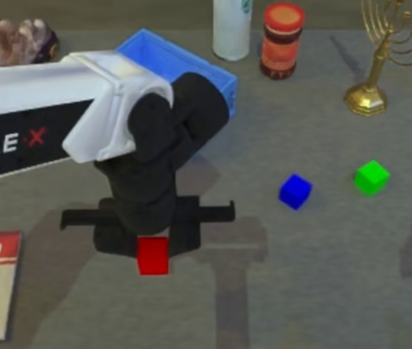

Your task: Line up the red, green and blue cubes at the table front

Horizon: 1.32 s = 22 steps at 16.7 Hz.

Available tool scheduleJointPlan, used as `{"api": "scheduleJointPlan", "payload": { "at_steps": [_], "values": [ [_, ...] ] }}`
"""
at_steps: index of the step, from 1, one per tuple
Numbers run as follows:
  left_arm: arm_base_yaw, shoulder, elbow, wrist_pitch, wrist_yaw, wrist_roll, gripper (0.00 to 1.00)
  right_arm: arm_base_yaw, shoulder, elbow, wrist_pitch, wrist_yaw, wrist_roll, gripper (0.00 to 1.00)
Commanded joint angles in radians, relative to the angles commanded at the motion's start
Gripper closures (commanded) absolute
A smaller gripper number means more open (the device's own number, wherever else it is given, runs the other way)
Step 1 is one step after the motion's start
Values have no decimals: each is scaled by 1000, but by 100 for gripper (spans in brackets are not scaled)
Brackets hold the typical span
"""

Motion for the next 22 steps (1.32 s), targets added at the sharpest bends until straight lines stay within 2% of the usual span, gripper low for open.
{"api": "scheduleJointPlan", "payload": {
  "at_steps": [7, 12, 22],
  "values": [
    [-3, 80, -156, 242, 0, -3, 100, 0, 0, 0, 0, 0, 0, 0],
    [-4, 88, -167, 257, 0, -3, 100, 0, 0, 0, 0, 0, 0, 0],
    [-4, 88, -167, 257, 0, -3, 25, 0, 0, 0, 0, 0, 0, 0]
  ]
}}
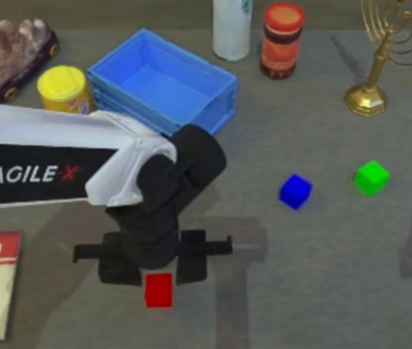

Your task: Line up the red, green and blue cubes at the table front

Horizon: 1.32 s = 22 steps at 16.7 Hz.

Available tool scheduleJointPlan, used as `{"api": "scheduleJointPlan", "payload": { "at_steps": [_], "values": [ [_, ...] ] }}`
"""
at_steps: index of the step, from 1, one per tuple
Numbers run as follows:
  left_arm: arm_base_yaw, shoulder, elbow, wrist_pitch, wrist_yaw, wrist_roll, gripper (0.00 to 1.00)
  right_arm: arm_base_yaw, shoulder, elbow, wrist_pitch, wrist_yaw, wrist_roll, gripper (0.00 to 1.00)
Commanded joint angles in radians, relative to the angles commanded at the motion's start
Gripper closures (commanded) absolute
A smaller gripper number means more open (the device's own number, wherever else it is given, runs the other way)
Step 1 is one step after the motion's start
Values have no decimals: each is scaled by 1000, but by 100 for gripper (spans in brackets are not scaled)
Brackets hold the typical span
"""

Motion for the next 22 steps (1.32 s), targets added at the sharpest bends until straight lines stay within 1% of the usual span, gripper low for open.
{"api": "scheduleJointPlan", "payload": {
  "at_steps": [3, 4, 14, 20, 22],
  "values": [
    [0, 0, 0, 0, 0, 0, 2, 0, 0, 0, 0, 0, 0, 0],
    [0, 0, 0, 0, 0, 0, 0, 0, 0, 0, 0, 0, 0, 0],
    [0, -6, 13, -17, 0, 0, 0, 0, 0, 0, 0, 0, 0, 0],
    [10, -85, 131, -226, -1, -9, 0, 0, 0, 0, 0, 0, 0, 0],
    [13, -108, 158, -268, -1, -10, 0, 0, 0, 0, 0, 0, 0, 0]
  ]
}}
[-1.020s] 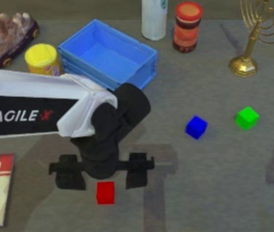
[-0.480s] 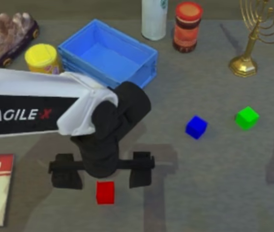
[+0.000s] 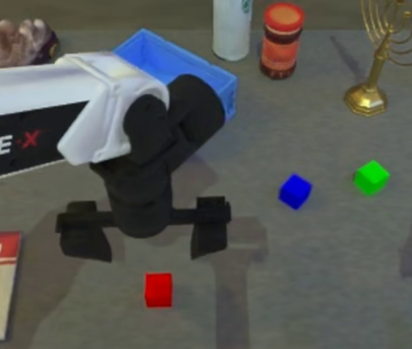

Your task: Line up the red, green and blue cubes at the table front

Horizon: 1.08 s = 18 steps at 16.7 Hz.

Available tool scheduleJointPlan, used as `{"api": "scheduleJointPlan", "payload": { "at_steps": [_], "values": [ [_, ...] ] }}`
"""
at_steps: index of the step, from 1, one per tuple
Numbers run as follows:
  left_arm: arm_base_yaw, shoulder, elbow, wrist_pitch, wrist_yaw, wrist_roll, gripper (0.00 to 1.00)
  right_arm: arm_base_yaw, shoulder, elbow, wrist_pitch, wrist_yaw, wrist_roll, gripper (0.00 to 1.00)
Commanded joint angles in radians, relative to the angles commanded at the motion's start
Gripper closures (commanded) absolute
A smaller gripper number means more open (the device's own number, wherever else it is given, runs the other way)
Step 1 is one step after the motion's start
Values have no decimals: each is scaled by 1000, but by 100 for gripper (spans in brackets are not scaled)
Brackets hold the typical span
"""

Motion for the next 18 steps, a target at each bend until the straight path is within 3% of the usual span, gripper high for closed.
{"api": "scheduleJointPlan", "payload": {
  "at_steps": [6, 9, 13, 18],
  "values": [
    [0, -9, -6, 4, 0, 3, 0, 1, 10, 10, -7, 0, -2, 0],
    [40, -90, -73, 56, -3, 24, 0, 14, 103, 103, -68, 1, -21, 0],
    [147, -297, -255, 178, -10, 88, 0, 48, 375, 357, -231, -1, -72, 0],
    [330, -656, -589, 375, -14, 230, 0, 103, 917, 776, -513, -2, -158, 0]
  ]
}}
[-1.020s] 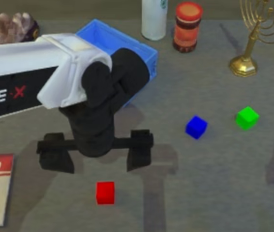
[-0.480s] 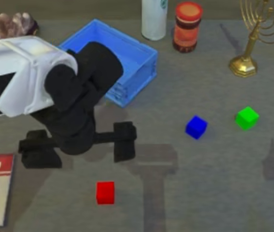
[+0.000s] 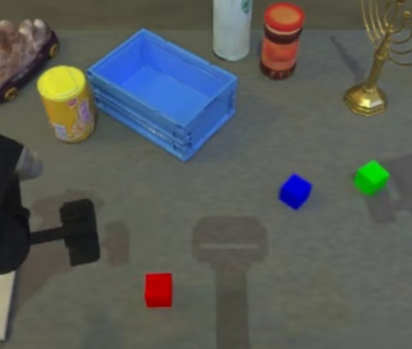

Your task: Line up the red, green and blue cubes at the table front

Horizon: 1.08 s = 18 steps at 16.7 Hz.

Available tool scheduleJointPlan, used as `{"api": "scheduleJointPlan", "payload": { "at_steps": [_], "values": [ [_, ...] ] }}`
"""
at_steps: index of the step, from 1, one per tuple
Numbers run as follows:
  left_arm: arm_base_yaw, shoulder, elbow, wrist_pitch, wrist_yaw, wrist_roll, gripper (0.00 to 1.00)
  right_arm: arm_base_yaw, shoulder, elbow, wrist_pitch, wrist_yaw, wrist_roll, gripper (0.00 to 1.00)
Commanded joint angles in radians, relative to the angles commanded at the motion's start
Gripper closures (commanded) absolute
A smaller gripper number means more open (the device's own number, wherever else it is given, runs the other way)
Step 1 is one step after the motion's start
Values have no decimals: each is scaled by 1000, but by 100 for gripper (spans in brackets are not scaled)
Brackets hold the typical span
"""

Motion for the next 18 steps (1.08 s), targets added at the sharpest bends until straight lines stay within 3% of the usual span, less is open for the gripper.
{"api": "scheduleJointPlan", "payload": {
  "at_steps": [9, 14, 18],
  "values": [
    [301, -758, -523, 412, 18, 346, 0, 92, 938, 699, -485, 3, -145, 0],
    [393, -1039, -638, 617, 35, 486, 0, 122, 1205, 945, -631, 4, -193, 0],
    [411, -1090, -654, 665, 40, 515, 0, 128, 1257, 997, -657, 4, -203, 0]
  ]
}}
